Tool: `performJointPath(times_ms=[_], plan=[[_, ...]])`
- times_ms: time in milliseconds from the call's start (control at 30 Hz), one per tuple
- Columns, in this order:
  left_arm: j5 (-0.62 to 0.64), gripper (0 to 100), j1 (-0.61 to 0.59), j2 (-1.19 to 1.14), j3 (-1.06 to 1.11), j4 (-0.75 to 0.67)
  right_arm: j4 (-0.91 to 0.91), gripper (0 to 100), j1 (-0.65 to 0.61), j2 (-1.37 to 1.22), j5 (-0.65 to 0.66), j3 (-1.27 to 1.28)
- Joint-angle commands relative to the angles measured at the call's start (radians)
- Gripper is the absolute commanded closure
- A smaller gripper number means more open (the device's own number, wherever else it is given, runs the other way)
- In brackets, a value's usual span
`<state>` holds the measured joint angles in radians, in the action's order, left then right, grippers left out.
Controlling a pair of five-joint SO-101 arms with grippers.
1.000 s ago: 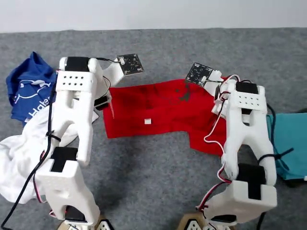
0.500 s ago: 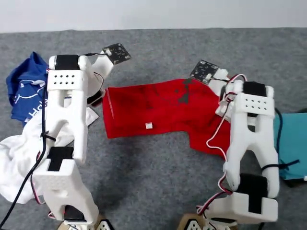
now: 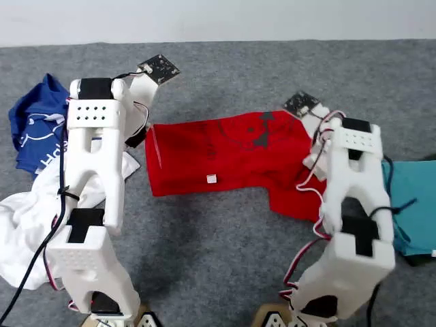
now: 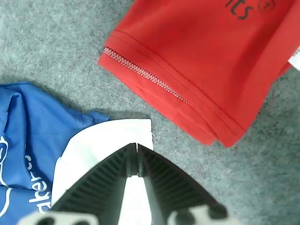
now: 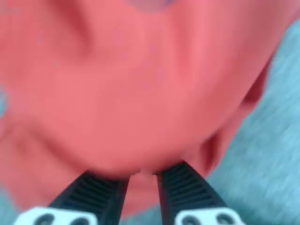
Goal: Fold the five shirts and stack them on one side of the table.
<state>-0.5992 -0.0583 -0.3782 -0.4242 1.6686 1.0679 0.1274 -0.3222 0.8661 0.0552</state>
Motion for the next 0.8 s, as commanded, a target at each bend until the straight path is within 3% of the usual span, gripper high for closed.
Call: performJointPath(times_ms=[0,300,533,767], plan=[[0.011,100,0.006,0.005,-0.027,0.006,-0.056,94.8,-0.054,-0.099,-0.048,-0.195],[0.011,100,0.009,0.005,-0.015,0.006,-0.045,94.4,-0.142,-0.487,-0.166,-0.684],[0.011,100,0.012,0.005,0.077,0.005,0.262,81.3,-0.185,-0.561,-0.285,-0.991],[0.011,100,0.012,0.005,0.101,-0.021,0.530,82.5,-0.182,-0.568,-0.290,-1.151]])
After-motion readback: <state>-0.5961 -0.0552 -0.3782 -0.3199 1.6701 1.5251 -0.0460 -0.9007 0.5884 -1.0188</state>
